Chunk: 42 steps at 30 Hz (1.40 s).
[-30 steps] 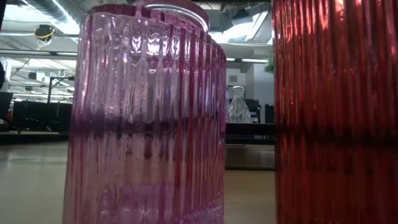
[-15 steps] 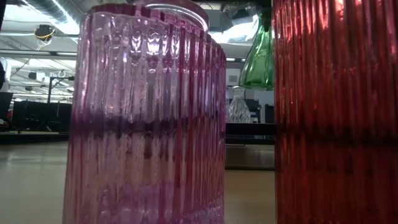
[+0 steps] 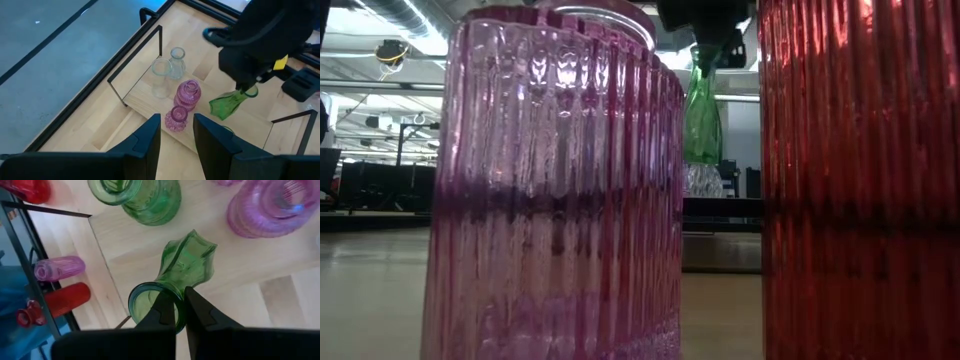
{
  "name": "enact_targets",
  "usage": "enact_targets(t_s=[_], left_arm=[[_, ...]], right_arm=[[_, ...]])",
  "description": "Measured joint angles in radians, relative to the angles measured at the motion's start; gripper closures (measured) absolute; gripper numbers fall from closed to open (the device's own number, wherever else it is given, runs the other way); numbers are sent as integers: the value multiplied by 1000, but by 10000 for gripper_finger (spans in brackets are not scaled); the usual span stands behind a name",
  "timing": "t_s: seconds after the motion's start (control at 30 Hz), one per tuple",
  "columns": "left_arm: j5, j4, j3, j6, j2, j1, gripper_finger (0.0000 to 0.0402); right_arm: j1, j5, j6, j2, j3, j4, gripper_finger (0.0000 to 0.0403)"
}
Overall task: Sort vases onto shelf
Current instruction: Put the right green vase on the shelf aligned with the other green vase
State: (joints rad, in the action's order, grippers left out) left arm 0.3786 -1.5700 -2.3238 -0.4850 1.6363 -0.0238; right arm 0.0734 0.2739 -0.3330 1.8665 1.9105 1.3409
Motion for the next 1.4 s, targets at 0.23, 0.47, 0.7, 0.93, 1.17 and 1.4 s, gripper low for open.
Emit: enact_targets(t_s=[0.23, 0.47, 0.7, 0.93, 1.17, 1.4], left_arm=[[-2, 0, 0, 0, 0, 0, 293], [-2, 0, 0, 8, 0, 0, 293], [-2, 0, 0, 18, 0, 0, 293], [-2, 0, 0, 19, 0, 0, 293], [-2, 0, 0, 19, 0, 0, 293], [-2, 0, 0, 19, 0, 0, 293]], right_arm=[[-1, 36, -1, 38, 2, -16, 403], [-1, 61, -11, 63, 1, -56, 403], [-1, 56, -22, 94, 1, -55, 403], [-1, 52, -21, 105, 1, -72, 403], [2, 51, -21, 119, 1, -84, 403], [15, 62, -21, 119, 1, -78, 402]])
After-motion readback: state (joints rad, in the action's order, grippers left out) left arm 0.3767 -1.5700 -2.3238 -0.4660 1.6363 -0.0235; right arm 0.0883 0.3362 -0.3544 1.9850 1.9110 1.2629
